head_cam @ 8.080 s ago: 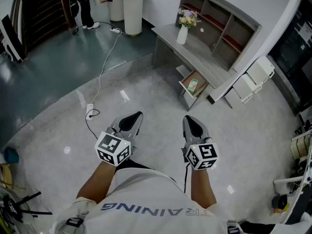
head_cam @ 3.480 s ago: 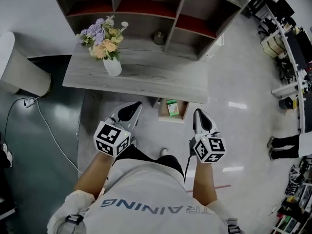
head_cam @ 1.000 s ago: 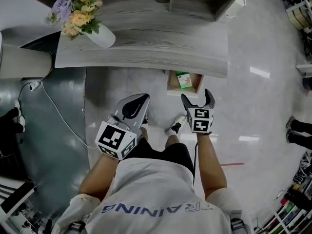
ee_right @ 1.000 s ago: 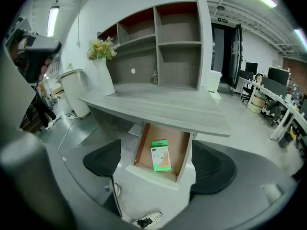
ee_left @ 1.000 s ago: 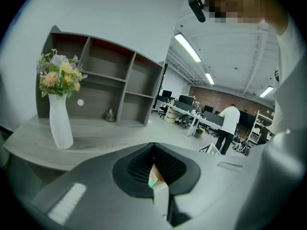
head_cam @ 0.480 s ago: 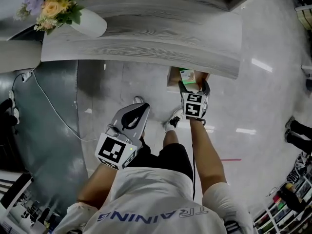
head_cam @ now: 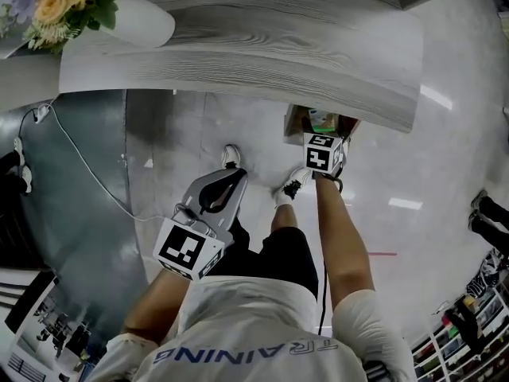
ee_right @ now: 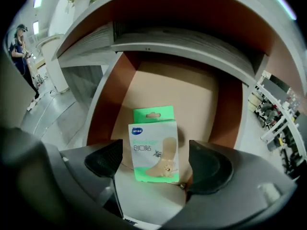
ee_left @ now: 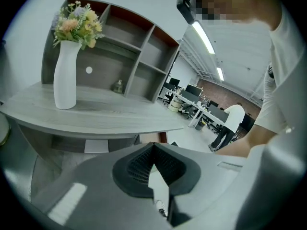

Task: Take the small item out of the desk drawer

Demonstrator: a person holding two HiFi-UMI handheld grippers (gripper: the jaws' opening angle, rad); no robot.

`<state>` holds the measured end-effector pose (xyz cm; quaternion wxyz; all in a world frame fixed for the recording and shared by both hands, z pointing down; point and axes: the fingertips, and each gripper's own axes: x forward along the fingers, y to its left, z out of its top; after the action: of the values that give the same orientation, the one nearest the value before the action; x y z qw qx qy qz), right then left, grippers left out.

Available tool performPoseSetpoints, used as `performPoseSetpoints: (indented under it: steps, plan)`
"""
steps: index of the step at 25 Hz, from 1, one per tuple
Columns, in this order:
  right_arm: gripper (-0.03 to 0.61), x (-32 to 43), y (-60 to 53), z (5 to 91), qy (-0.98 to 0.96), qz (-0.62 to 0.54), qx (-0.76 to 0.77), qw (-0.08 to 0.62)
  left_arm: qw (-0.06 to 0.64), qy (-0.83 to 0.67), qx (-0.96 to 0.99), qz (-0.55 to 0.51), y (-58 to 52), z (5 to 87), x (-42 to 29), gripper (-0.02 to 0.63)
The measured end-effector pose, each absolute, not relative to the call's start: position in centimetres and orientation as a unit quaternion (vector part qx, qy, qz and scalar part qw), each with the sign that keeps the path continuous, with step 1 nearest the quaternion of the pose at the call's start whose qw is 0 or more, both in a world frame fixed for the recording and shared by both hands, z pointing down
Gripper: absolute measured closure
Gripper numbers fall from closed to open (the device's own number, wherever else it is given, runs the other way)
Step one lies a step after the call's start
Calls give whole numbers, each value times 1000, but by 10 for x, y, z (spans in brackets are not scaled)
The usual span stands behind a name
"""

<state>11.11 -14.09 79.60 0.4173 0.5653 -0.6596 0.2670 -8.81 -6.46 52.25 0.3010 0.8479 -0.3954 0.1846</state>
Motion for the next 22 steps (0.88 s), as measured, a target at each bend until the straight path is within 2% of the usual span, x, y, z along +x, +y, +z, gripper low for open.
performPoseSetpoints:
  steps: [12, 15, 22]
  plan:
    - [166, 111, -145, 813, -637, 263, 576, 439, 315, -392, 841, 197, -74, 536, -114, 615]
    - [216, 109, -143, 812, -634, 262, 577, 443, 319, -393, 840, 197, -74, 536, -116, 614]
    - [221, 106, -133, 783, -658, 231, 569, 436, 308, -388, 848, 190, -74, 519, -110, 615]
